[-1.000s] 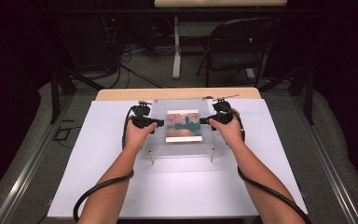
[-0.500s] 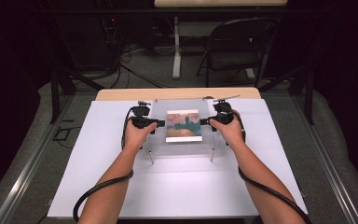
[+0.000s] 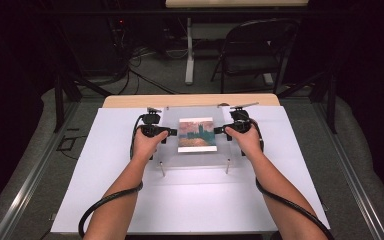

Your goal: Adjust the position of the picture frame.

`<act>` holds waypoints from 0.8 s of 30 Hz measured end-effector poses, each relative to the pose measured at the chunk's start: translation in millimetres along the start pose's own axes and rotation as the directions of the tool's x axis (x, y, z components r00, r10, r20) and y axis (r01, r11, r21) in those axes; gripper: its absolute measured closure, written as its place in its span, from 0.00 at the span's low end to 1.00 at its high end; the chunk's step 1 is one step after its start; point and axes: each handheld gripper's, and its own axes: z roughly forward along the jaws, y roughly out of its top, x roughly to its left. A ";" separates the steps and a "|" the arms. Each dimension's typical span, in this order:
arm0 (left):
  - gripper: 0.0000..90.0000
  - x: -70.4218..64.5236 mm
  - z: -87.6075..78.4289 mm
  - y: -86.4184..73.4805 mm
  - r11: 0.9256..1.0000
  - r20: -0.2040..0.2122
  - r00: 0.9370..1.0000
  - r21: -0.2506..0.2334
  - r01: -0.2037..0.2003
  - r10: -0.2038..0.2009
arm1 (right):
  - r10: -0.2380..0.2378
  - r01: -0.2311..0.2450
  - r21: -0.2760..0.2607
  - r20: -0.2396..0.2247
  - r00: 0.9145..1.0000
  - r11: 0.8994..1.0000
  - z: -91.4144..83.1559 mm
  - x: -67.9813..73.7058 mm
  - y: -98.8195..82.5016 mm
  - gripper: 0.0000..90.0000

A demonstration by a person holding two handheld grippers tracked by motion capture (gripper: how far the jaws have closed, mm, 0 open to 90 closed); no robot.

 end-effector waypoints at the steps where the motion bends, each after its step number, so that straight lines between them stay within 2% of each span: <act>1: 0.25 0.0 0.1 0.0 1.000 0.000 1.000 0.000 0.002 -0.002 | 0.000 0.000 0.000 0.000 1.000 1.000 0.0 0.0 0.0 0.36; 7: 0.23 -1.3 1.8 -0.3 1.000 -0.003 1.000 -0.002 0.017 -0.017 | 0.009 -0.009 0.004 -0.007 1.000 1.000 0.9 -0.3 -0.5 0.34; 13: 0.21 0.1 3.1 -0.1 1.000 0.012 1.000 0.008 0.029 -0.029 | 0.023 -0.023 0.002 -0.017 1.000 1.000 2.4 -1.7 -1.2 0.32; 16: 0.21 0.7 3.6 -0.8 0.999 0.023 0.999 0.008 0.045 -0.045 | 0.046 -0.046 0.013 -0.046 0.998 0.999 4.0 -3.0 -1.8 0.32; 20: 0.20 1.2 3.9 -1.5 0.999 0.030 0.998 0.008 0.049 -0.050 | 0.041 -0.040 0.013 -0.041 0.998 0.999 3.8 -2.1 -1.9 0.32; 22: 0.20 2.3 3.0 -0.7 0.999 0.037 0.998 0.024 0.047 -0.048 | 0.043 -0.043 0.018 -0.041 0.998 0.999 3.6 -2.1 -1.7 0.31; 24: 0.20 3.9 2.5 0.3 0.997 0.053 0.997 0.046 0.062 -0.064 | 0.043 -0.042 0.020 -0.041 0.998 0.999 3.5 -2.0 -1.4 0.31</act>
